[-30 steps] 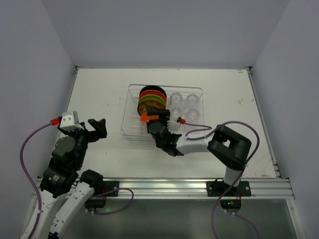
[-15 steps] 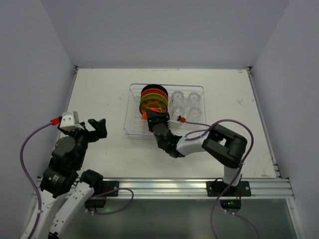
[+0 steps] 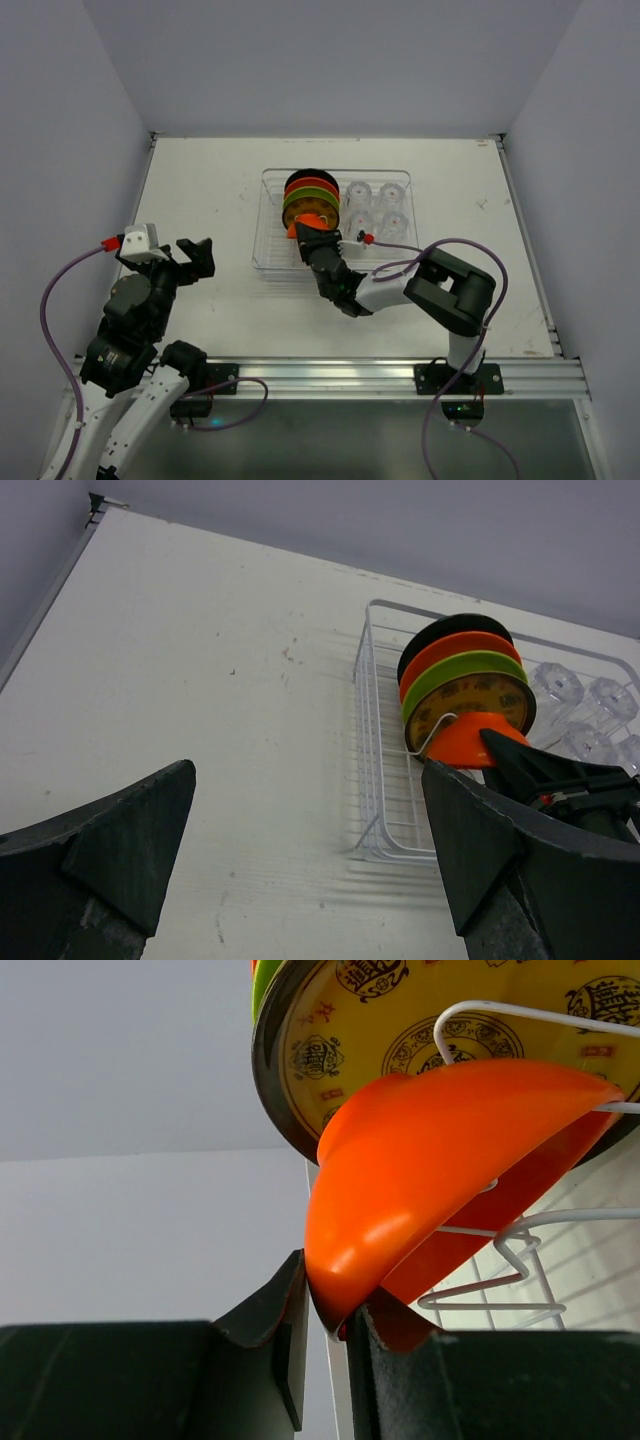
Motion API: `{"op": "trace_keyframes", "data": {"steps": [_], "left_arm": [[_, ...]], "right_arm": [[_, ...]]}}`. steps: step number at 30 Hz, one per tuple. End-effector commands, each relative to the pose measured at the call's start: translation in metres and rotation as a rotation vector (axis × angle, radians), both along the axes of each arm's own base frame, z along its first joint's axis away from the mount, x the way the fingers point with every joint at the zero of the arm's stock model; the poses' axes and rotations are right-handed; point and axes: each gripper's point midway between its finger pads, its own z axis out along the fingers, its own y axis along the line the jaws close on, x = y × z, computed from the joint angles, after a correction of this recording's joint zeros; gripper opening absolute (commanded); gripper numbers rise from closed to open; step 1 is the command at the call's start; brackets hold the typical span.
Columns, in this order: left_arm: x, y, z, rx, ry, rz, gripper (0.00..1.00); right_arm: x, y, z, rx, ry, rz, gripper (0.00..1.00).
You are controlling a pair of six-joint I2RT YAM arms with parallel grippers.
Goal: Unload the mixed dishes from the dish rack
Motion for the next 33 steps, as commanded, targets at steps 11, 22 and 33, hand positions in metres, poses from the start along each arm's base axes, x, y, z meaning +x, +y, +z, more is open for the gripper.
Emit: {"op": "trace_keyframes", "data": {"steps": [11, 22, 33], "left_arm": [[0.001, -0.002, 0.007, 0.002, -0.039, -0.012, 1.00], [0.001, -0.001, 0.007, 0.003, -0.037, -0.009, 1.00], [0.006, -0.002, 0.037, -0.022, 0.010, 0.018, 1.00]], "right_arm": [[0.003, -0.015, 0.077, 0.135, -0.251, -0.053, 0.00], [-0.018, -0.012, 0.150, -0.108, -0.524, 0.041, 0.00], [-0.055, 0.015, 0.180, -0.746, -0.673, 0.400, 0.00]]}}
